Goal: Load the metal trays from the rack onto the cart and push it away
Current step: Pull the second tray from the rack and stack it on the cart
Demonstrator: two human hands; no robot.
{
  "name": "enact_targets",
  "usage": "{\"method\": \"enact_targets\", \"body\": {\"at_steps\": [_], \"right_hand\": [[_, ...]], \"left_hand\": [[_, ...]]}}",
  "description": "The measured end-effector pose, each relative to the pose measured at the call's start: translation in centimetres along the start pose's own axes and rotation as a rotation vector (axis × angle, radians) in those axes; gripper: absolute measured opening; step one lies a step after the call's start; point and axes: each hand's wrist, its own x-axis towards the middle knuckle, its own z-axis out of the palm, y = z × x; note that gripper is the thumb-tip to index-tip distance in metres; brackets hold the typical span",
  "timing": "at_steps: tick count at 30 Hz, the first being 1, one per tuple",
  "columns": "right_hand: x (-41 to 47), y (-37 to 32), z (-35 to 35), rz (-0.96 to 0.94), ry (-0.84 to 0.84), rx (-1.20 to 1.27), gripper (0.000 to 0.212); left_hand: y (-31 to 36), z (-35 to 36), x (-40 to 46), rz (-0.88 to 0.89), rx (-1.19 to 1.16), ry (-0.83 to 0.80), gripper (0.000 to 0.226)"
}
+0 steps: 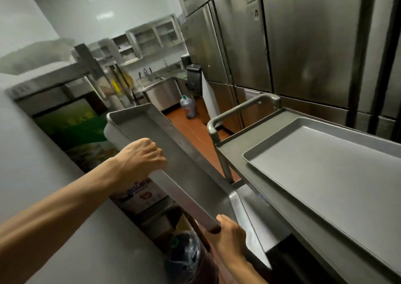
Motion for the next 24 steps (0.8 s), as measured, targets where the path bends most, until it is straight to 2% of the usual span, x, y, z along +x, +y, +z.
{"method": "enact_targets", "body": {"at_steps": [2,6,9,13,17,21,24], "right_hand": [[0.6,-1.6,0.7,-0.027,-0.036,0.022,0.054],[2.7,-4.6,1.4,-0.092,0.013,0.092,0.033],[5.0,-7.2,1.0,-0.147,0.059,0.126,0.034],[8.3,-10.4,-0.5,-0.295,0.110,0.106,0.035],[11.3,-12.7,-3.4,-0.489,0.114,0.068,0.035],[13.7,-13.5,-7.8,-0.677,0.127,-0.026,0.037],[15.1,-12.9,-11.8,-0.792,0.107,-0.132,0.037]], "left_hand": [[-1.0,-0.7,-1.7,-0.029,0.054,-0.019,0.013],[-3.2,-2.3,-5.5,-0.126,0.137,-0.007,0.015],[-4.7,-3.1,-8.1,-0.208,0.171,-0.024,0.011],[-6.4,-4.3,-11.6,-0.365,0.104,-0.061,0.008],[-6.7,-5.6,-14.4,-0.545,0.030,-0.017,0.016],[-5.1,-6.7,-15.9,-0.679,-0.028,0.010,0.015],[-2.5,-7.6,-15.9,-0.781,-0.098,0.091,0.008]]}}
